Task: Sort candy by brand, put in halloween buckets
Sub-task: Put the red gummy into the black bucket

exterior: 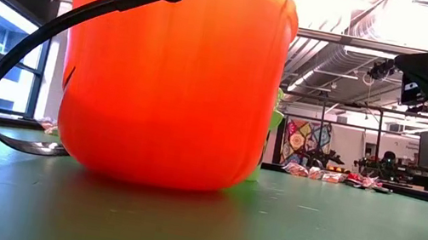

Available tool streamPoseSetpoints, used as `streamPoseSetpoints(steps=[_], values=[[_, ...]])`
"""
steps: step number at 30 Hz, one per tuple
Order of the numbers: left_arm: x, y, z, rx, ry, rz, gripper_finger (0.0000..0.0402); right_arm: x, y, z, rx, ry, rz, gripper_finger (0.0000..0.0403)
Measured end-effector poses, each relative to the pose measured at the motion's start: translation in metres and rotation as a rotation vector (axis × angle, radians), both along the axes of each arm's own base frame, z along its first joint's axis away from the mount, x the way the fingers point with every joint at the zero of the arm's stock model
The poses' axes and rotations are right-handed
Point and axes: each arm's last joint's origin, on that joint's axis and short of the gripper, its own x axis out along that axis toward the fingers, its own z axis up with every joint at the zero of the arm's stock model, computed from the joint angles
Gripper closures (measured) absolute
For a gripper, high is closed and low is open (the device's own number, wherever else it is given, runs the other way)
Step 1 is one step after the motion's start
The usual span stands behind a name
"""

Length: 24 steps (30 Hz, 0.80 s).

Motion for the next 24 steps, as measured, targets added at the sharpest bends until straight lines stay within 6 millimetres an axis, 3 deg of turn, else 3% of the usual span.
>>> streamPoseSetpoints(steps=[3,6,13,18,24], values=[[0.018,-0.011,0.027,0.077,-0.122,-0.113,0.0395,0.000,0.000,0.000,0.000,0.000,0.000,0.0402],[0.042,-0.025,0.037,0.120,-0.194,-0.215,0.0395,0.000,0.000,0.000,0.000,0.000,0.000,0.0402],[0.106,-0.041,0.010,0.138,-0.179,-0.348,0.0383,0.000,0.000,0.000,0.000,0.000,0.000,0.0402],[0.132,-0.035,-0.003,0.142,-0.076,-0.364,0.0330,0.000,0.000,0.000,0.000,0.000,0.000,0.0402],[0.139,-0.031,0.012,0.183,-0.069,-0.397,0.0237,0.000,0.000,0.000,0.000,0.000,0.000,0.0402]])
